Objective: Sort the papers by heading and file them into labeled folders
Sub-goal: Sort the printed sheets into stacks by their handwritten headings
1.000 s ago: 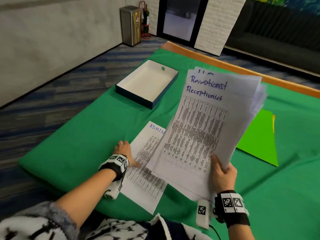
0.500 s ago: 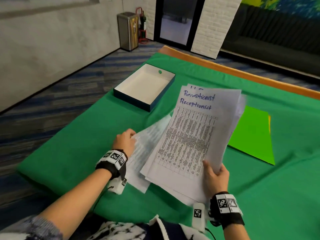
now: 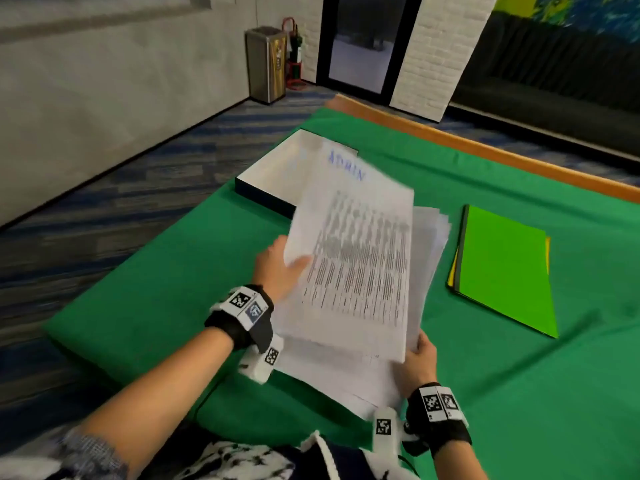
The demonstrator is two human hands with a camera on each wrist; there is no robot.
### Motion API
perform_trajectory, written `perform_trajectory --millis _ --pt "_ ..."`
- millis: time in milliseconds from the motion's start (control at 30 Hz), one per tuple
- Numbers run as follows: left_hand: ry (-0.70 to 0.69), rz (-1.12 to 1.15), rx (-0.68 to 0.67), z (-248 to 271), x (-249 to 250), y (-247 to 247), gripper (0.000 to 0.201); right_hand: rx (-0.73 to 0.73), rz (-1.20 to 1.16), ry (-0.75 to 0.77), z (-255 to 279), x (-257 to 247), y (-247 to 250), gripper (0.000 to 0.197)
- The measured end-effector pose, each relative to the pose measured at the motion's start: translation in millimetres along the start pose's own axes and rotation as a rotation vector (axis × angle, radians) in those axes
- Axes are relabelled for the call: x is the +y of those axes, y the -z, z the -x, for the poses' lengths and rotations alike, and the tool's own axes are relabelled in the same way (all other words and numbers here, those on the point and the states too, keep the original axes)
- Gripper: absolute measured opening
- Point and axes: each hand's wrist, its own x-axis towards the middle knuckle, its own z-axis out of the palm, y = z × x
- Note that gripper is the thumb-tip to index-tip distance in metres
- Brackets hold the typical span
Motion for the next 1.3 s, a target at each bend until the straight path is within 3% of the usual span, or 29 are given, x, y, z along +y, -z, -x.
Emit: perform_trajectory --millis 100,167,267,300,367,400,467,533,567,600,667,700,833,967,1067,1300 --pt "0.052 -0.113 -0.141 11.9 -27.9 -23.7 0.040 -0.072 -0.064 -0.011 6.1 -4.5 -1.5 0.016" --pt "0.111 -0.161 -0.229 17.3 -40.8 -31.7 0.055 -0.126 -0.087 -0.004 9.6 -8.2 -0.3 0.017" --pt "0.254 -0.047 -0.310 22.6 -49.6 -35.8 0.083 -0.215 -0.098 0.006 13.5 -15.6 0.9 0.021" --pt "0.274 0.017 -0.307 23.5 -50.8 -36.3 0.086 -0.230 -0.104 0.004 14.7 -18.3 0.6 0.020" --pt "0.227 0.145 -0.263 24.4 -52.4 -37.3 0.071 -0.249 -0.124 -0.020 14.6 -23.1 0.0 0.013" --pt "0.196 0.196 -0.228 25.0 -51.3 -36.1 0.060 -0.251 -0.135 -0.040 12.8 -24.5 0.6 0.017" --pt "0.147 0.265 -0.166 26.5 -45.7 -31.5 0.048 -0.276 -0.187 -0.089 9.0 -26.2 2.5 0.046" --pt "0.104 0.307 -0.142 28.2 -38.8 -27.4 0.044 -0.289 -0.200 -0.018 6.0 -32.7 1.4 0.076" --pt "0.081 0.324 -0.133 29.8 -34.6 -25.8 0.042 -0.283 -0.156 0.058 5.4 -38.0 -0.4 0.081" --pt "0.062 0.337 -0.122 32.0 -29.9 -24.6 0.040 -0.269 -0.110 0.144 6.3 -44.8 -2.0 0.070" --pt "0.035 0.362 -0.092 35.6 -19.6 -20.9 0.037 -0.232 -0.044 0.290 8.4 -60.0 -5.7 0.022" --pt "0.017 0.387 -0.085 36.3 -14.4 -17.6 0.035 -0.214 -0.041 0.343 8.2 -65.8 -6.9 0.009" --pt "-0.203 0.468 -0.049 38.3 22.1 9.5 0.039 -0.223 -0.140 0.468 7.9 -82.6 -2.5 0.018" --pt "-0.366 0.596 0.053 34.8 57.9 36.0 0.029 -0.220 -0.193 0.500 6.9 -93.0 -1.8 0.037" --pt "-0.386 0.671 0.076 34.5 71.8 38.1 0.046 -0.243 -0.244 0.535 9.9 -103.3 -4.7 0.033" --pt "-0.489 0.765 0.131 36.7 95.1 48.4 0.044 -0.227 -0.320 0.752 20.2 -134.3 -1.5 0.034"
